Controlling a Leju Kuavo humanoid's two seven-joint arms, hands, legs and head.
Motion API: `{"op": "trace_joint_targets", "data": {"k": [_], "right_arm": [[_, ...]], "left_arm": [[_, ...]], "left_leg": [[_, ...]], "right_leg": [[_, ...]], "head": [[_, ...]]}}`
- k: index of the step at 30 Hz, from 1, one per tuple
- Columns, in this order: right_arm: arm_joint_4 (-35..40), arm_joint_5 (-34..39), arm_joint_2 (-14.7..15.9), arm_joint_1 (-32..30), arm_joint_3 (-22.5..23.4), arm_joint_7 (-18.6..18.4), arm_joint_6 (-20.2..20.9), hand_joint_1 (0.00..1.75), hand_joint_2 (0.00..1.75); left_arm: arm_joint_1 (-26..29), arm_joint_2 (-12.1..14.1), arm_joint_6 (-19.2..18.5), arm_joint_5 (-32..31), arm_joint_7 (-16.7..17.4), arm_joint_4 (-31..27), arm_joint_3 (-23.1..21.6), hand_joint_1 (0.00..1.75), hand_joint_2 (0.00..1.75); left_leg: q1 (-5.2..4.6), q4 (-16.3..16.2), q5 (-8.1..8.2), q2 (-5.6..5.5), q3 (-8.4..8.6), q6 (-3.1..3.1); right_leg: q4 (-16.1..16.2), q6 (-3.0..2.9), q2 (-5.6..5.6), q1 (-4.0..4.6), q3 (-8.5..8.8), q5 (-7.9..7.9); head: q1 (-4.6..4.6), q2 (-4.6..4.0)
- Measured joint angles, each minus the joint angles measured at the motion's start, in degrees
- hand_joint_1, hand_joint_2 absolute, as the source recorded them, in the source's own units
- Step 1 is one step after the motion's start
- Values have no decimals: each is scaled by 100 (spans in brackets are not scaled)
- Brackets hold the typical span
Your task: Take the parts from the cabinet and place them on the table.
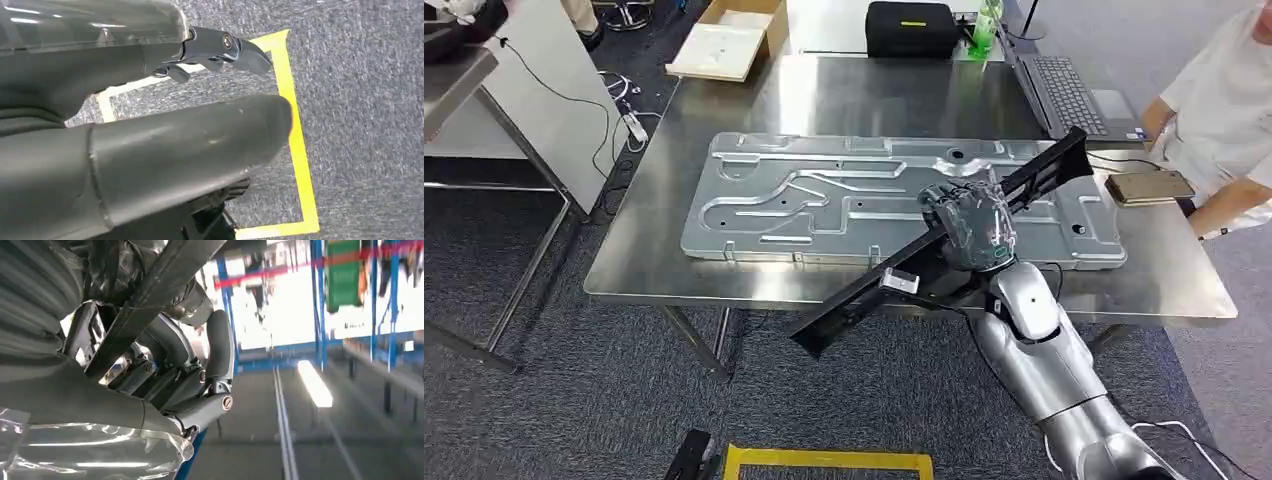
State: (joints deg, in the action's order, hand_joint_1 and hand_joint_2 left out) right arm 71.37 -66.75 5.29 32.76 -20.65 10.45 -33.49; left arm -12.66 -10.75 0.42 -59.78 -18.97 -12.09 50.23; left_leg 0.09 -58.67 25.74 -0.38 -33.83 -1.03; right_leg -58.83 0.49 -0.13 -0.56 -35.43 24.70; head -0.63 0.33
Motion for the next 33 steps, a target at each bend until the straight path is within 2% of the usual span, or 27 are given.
{"op": "trace_joint_targets", "data": {"k": [1,2,3,5,6,7,8,10,11,12,13,15,17,18,19,20,21,22,23,24,26,27,28,29,31,32,33], "right_arm": [[-39,0,33,66,0,-17,108,175,175],[-92,0,61,154,0,-28,136,175,175],[-154,-20,77,257,0,-37,171,175,175],[-304,-37,135,384,0,-66,219,175,175],[-400,-42,168,433,0,-76,295,175,175],[-481,-42,186,474,0,-92,333,175,175],[-564,-42,212,536,0,-92,379,175,175],[-658,-42,243,684,-4,-81,399,175,175],[-707,-48,258,777,-7,-55,388,175,175],[-782,-93,269,853,-24,-22,359,175,175],[-816,-120,282,896,-31,-7,335,175,175],[-908,-153,317,907,-46,33,270,175,175],[-988,-144,328,977,-68,44,263,175,175],[-1027,-94,337,1036,-70,46,287,175,175],[-1061,-48,339,1092,-70,55,322,175,175],[-1106,23,339,1139,-72,61,394,175,175],[-1135,66,339,1160,-72,61,416,175,175],[-1161,90,341,1169,-70,61,425,175,175],[-1191,98,345,1178,-72,61,423,175,175],[-1211,98,350,1195,-72,59,414,175,175],[-1251,107,361,1276,-72,41,407,175,175],[-1270,116,369,1315,-72,39,407,175,175],[-1307,120,410,1378,-72,33,409,175,175],[-1338,120,437,1402,-70,24,407,175,175],[-1414,111,485,1432,-68,20,399,175,175],[-1441,100,501,1456,-68,26,390,175,175],[-1478,98,533,1502,-68,39,370,175,175]], "left_arm": [[-2,-9,-9,0,0,2,0,0,0],[-10,-13,-22,0,-2,0,0,0,0],[-18,-15,-26,0,-2,0,0,0,0],[-19,-20,-37,0,-2,0,0,0,0],[-9,-20,-39,0,-2,0,0,0,0],[-2,-20,-39,0,-2,0,0,0,0],[3,-20,-42,0,-2,0,0,0,0],[-1,-28,-46,-7,-2,0,0,0,0],[-7,-31,-50,-18,-2,0,0,0,0],[-19,-31,-54,-19,-2,0,-2,0,0],[-26,-31,-55,-24,4,0,-2,0,0],[-31,-31,-55,-33,11,0,-4,0,0],[-30,-31,-61,-35,13,0,-7,0,0],[-32,-31,-61,-35,13,0,-7,0,0],[-37,-33,-63,-35,13,2,-7,0,0],[-36,-33,-70,-35,13,0,-7,0,0],[-31,-33,-70,-35,13,2,-7,0,0],[-24,-33,-72,-37,13,2,-7,0,0],[-19,-33,-74,-39,13,0,-7,0,0],[-21,-35,-79,-44,13,0,-7,0,0],[-35,-35,-79,-55,9,0,-9,0,0],[-41,-33,-79,-68,4,0,-11,0,0],[-55,-33,-79,-81,-11,0,-11,0,0],[-58,-33,-79,-81,-15,0,-13,0,0],[-43,-35,-81,-83,-28,2,-13,0,0],[-40,-50,-81,-85,-37,0,-15,0,0],[-57,-55,-81,-90,-48,0,-15,0,0]], "left_leg": [[65,81,-55,10,34,-64],[58,108,-76,10,39,-89],[60,107,-84,16,30,-114],[58,105,-84,13,24,-119],[58,98,-82,7,22,-121],[59,91,-81,1,22,-120],[60,73,-74,-5,20,-113],[63,21,-33,-13,20,-84],[64,-13,-5,-11,17,-51],[19,-33,10,-13,-25,-17],[25,-45,6,-16,-40,-2],[37,-9,-11,-15,-31,50],[51,-62,59,-10,-65,110],[55,-294,224,3,-145,129],[55,-686,436,4,-323,139],[55,-1212,662,4,-568,148],[55,-1628,794,4,-775,150],[54,-1844,796,4,-900,141],[51,-1765,669,4,-885,120],[48,-1464,455,4,-762,91],[16,-479,-65,4,-317,-12],[-8,-172,-80,9,-197,-85],[-24,-42,-63,13,-123,-85],[-38,-61,-66,12,-139,-79],[-40,-19,-95,4,-131,-113],[36,91,-158,20,-76,-129],[25,127,-178,13,-56,-151]], "right_leg": [[-18,39,2,15,-23,27],[-141,62,8,-5,-64,129],[-442,72,9,-11,-196,332],[-1350,113,9,-24,-611,747],[-1708,131,8,-27,-791,835],[-1772,138,8,-39,-835,786],[-1556,143,8,-54,-751,594],[-644,145,7,-82,-303,85],[-177,144,9,-96,-107,-23],[-115,128,17,-49,-53,64],[-107,73,27,-40,-72,37],[-106,15,23,-16,-80,50],[-62,-69,14,-54,-66,19],[-63,-100,13,-52,-67,19],[-64,-129,12,-48,-69,18],[-65,-140,11,-37,-68,22],[-67,-147,11,-22,-66,26],[-68,-151,12,-8,-62,29],[-69,-155,12,4,-55,32],[-69,-156,14,14,-49,33],[-70,-155,17,40,-22,39],[-66,-152,11,24,-27,41],[-89,-116,14,67,-59,44],[-74,-80,4,36,-71,22],[-33,-18,1,30,-48,1],[-52,15,1,50,-58,45],[-176,43,14,35,-101,143]], "head": [[-2,0],[6,0],[2,0],[2,0],[7,0],[7,0],[4,0],[4,0],[7,0],[9,0],[-2,0],[2,0],[0,0],[2,0],[0,0],[0,0],[2,0],[2,0],[2,0],[2,0],[2,0],[2,0],[2,0],[2,0],[4,0],[-2,0],[17,0]]}}
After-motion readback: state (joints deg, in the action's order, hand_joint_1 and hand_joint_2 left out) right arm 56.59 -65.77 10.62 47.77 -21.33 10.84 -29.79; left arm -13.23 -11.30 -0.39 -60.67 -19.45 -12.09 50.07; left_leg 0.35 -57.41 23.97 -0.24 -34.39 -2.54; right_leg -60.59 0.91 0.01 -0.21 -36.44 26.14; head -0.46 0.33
